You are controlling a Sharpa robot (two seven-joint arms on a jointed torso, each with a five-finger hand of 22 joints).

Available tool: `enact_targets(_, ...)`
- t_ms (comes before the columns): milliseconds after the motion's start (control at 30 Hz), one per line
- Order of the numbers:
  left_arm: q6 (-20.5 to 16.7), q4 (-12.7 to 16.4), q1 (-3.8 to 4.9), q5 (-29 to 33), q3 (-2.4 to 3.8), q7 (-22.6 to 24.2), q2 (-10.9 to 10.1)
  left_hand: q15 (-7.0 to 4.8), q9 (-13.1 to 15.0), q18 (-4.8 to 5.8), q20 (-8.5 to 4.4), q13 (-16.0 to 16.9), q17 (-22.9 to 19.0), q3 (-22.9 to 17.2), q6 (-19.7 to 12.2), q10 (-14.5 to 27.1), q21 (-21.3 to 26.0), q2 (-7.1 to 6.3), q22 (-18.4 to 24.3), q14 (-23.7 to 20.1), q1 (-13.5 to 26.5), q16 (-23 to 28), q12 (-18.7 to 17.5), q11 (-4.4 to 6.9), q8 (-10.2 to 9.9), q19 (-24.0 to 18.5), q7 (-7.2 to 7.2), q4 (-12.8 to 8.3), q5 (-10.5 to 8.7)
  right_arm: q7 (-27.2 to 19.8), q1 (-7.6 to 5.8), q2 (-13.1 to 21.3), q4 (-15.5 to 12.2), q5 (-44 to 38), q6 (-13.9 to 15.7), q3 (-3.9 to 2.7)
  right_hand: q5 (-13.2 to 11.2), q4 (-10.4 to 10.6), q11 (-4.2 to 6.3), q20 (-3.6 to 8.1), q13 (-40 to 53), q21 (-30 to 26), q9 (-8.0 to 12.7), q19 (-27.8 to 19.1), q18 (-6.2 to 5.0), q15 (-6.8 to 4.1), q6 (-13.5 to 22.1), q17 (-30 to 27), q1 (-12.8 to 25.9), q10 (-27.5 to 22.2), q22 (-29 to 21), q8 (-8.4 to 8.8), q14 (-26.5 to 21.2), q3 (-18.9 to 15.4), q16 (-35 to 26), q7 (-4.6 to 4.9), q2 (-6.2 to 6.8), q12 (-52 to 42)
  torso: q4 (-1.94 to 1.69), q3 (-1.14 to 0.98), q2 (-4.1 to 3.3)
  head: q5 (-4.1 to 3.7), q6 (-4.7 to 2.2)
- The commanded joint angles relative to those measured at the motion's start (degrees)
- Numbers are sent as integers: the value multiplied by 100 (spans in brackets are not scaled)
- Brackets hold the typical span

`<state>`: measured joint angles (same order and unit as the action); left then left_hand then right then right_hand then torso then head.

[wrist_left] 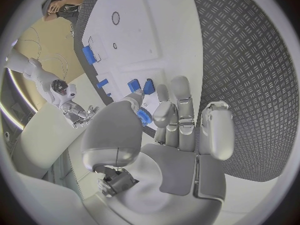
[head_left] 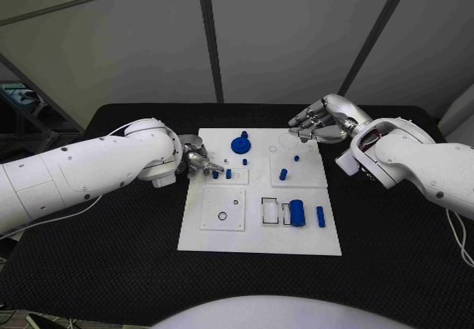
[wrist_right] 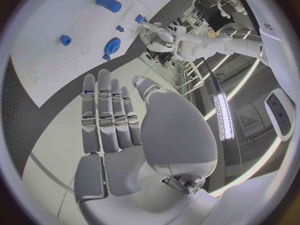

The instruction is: Assemble the parts on the task board

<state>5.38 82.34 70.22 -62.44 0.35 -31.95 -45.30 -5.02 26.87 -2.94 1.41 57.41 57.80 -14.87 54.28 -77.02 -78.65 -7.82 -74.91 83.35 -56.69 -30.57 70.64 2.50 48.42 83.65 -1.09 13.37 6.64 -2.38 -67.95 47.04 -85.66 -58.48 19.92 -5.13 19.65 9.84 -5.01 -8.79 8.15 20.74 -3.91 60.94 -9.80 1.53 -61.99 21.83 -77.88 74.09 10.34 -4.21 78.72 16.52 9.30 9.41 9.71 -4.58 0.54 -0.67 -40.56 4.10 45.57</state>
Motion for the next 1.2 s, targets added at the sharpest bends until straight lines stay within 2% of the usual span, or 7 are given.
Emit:
enact_targets(33, -462, 35, 6, 225, 29, 184, -39, 31, 8, -75, 21, -155, 0, 117, -98, 112, 106, -3, -202, 8, -67, 42, -105, -20, -42, -86, -14, 38, 28, -19, -7, -1, -7, -2, 4, -3, 32, 33, -14, 4, 8, -28, -7, 31, -71, 32, 23, -8, 13, -35, -5, 16, 11, -10, -17, -3, -10, -18, 2, 0, -3, -2, -4)
enact_targets(200, -788, 84, 6, 305, 121, 390, -103, 77, -16, -147, 71, -558, -10, 539, -314, 386, 407, -4, 70, -2, -264, 83, -362, -102, -96, -246, -94, 200, 37, -17, -7, -1, -1, -2, 4, -3, 41, 42, -15, 3, 8, -33, -7, 33, -70, 33, 25, -9, 20, -38, -9, 17, 11, -11, -20, -2, -11, -19, 0, 0, -1, -5, -8)
enact_targets(333, -1085, 121, 8, 330, 163, 837, -138, 161, -93, -257, 131, -1537, -263, 845, -580, 1004, 889, 8, 508, -204, -488, 585, -1014, -199, -190, -511, -217, 305, 46, -15, -7, -4, 6, -2, 6, -3, 41, 42, -15, 3, 8, -33, -7, 33, -70, 33, 25, -9, 20, -38, -9, 17, 11, -11, -20, -2, -11, -19, 3, -4, -5, -15, -10)
enact_targets(667, -1656, 65, 8, 223, 171, 2206, 8, 583, -664, -735, 505, -2382, -1177, 1028, -1416, 2393, 3589, 161, 2736, -1176, -1750, 1573, -1597, -666, -688, -2048, -691, 51, 41, -9, -7, -8, 12, -1, 16, -3, 52, 50, -16, 2, 8, -39, -6, 34, -70, 35, 28, -9, 28, -42, -12, 17, 10, -12, -24, -1, -10, -19, 9, -14, -10, -54, -42)
enact_targets(767, -1810, 23, 0, -233, 147, 2593, 112, 496, -961, -765, 448, -2754, -765, 648, -1403, 2781, 3837, 157, 2886, -350, -2433, 678, -2116, -619, -1038, -2151, -705, -233, 52, -10, -7, -14, 11, -1, 18, -3, 60, 48, -15, 2, 8, -43, -6, 35, -71, 34, 30, -10, 21, -47, -15, 18, 9, -8, -27, -2, -11, -18, 13, -8, -13, -73, -54)
enact_targets(900, -1894, -33, -14, -961, 107, 2944, 244, 518, -1518, -735, 462, -3456, -287, 125, -927, 2600, 4126, -158, 3067, -952, -2800, -103, -2810, -605, -1669, -2143, -674, -363, 41, -8, -7, -12, 4, -1, 25, -3, 61, 48, -15, 2, 8, -44, -6, 35, -71, 34, 30, -10, 20, -47, -16, 18, 9, -7, -28, -3, -12, -18, 14, -8, -6, -91, -65)
enact_targets(1200, -1830, -185, -20, -2134, -21, 3106, 517, 507, -1971, -751, 444, -3959, -130, -72, -553, 2567, 4196, -443, 3108, -1043, -2618, -989, -3172, -631, -2207, -1884, -622, -418, 25, -5, -7, -20, -16, -2, 31, -3, 67, 45, -14, 2, 8, -48, -6, 36, -71, 34, 31, -11, 11, -50, -18, 18, 8, -2, -31, -3, -13, -18, 10, 0, -4, -131, -84)
